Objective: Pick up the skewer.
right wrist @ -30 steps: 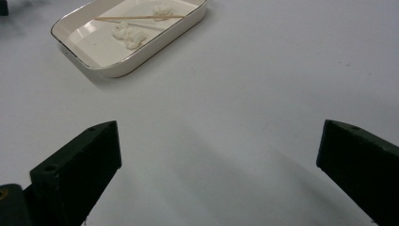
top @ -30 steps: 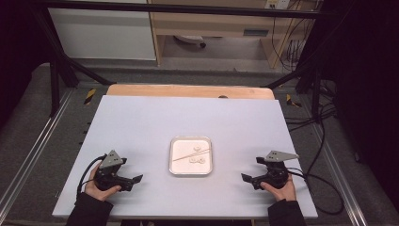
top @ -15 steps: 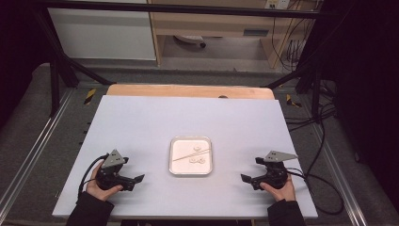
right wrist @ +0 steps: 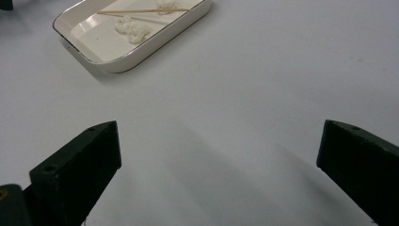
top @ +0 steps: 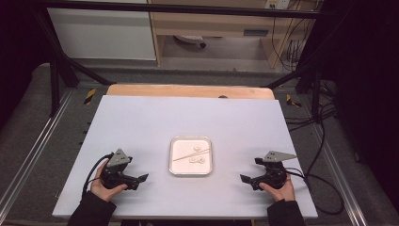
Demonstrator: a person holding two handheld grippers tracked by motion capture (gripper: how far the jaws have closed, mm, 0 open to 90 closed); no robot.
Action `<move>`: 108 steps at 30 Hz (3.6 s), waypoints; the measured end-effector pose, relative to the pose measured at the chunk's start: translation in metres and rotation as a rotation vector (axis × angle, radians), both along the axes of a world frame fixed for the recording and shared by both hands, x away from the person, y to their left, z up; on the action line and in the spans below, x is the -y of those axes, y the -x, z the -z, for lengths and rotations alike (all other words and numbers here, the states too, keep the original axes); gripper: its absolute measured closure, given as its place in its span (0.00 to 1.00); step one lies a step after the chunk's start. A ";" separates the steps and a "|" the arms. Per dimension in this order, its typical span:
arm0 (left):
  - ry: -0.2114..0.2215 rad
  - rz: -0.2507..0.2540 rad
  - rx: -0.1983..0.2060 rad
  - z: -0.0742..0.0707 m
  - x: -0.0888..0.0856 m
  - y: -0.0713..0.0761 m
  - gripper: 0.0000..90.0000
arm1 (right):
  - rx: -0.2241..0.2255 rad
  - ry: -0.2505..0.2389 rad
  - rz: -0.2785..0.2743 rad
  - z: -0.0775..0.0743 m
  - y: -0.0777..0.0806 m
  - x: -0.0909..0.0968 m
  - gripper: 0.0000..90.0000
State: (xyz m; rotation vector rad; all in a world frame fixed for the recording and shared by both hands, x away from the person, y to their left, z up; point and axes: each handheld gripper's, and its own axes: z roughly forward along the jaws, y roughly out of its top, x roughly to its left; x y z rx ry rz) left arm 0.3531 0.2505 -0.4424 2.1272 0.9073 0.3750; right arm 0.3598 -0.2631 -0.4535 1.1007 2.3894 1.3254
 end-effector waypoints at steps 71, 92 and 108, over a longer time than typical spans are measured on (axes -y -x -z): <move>-0.081 0.110 -0.004 -0.021 0.116 -0.054 0.20 | -0.016 0.030 -0.014 0.003 0.000 -0.004 0.01; -0.137 0.182 -0.043 -0.009 0.147 -0.068 0.63 | -0.021 0.030 -0.021 0.003 0.000 -0.004 0.01; -0.140 0.217 -0.060 -0.004 0.148 -0.074 0.90 | -0.021 0.029 -0.024 0.004 0.000 -0.004 0.01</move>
